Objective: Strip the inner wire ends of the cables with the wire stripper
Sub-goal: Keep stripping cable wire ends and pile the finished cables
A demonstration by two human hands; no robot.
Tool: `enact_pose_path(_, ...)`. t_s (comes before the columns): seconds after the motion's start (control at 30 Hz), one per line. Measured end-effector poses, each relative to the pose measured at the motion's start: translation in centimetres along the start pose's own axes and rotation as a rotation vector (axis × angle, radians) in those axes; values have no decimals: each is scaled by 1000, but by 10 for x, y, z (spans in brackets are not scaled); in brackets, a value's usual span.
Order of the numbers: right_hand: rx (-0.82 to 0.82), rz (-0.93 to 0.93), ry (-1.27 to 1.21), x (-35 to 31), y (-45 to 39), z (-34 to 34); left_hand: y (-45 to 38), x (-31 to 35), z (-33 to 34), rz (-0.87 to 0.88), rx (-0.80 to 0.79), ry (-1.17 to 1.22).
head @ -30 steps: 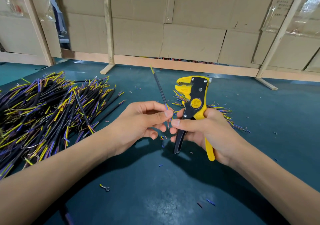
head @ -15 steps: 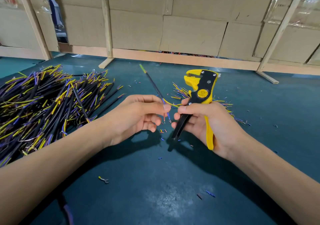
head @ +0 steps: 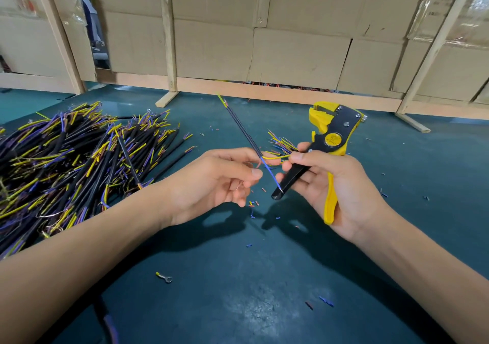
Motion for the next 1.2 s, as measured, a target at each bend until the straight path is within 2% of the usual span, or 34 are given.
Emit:
enact_pose_path(0.27,-40,-27,52,2,1,1,-1,-1,0,-25,-22,56)
enact_pose_path(0.37,-80,-38,100,3,3,2,-2,-1,0,-67,50,89)
enact_pose_path(0.5,-107,-43,142,5,5,2,-3,-4,2,-2,108,39)
enact_pose_path(0.9,-97,-59,142,6,3,1,-3,-6,2,58,75,172)
enact_pose_path(1.2,-63,-48,141,6,3,0,-1,-3,1,39,115,111)
Point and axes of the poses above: each hand's wrist, its own y-axis away from the middle knuckle, its own z-axis out of the palm, x = y × z, the point moved 1 cm from there along -y, towards the middle knuckle, and after that the axes turned 9 degrees about -z, right-handed, at the moved point
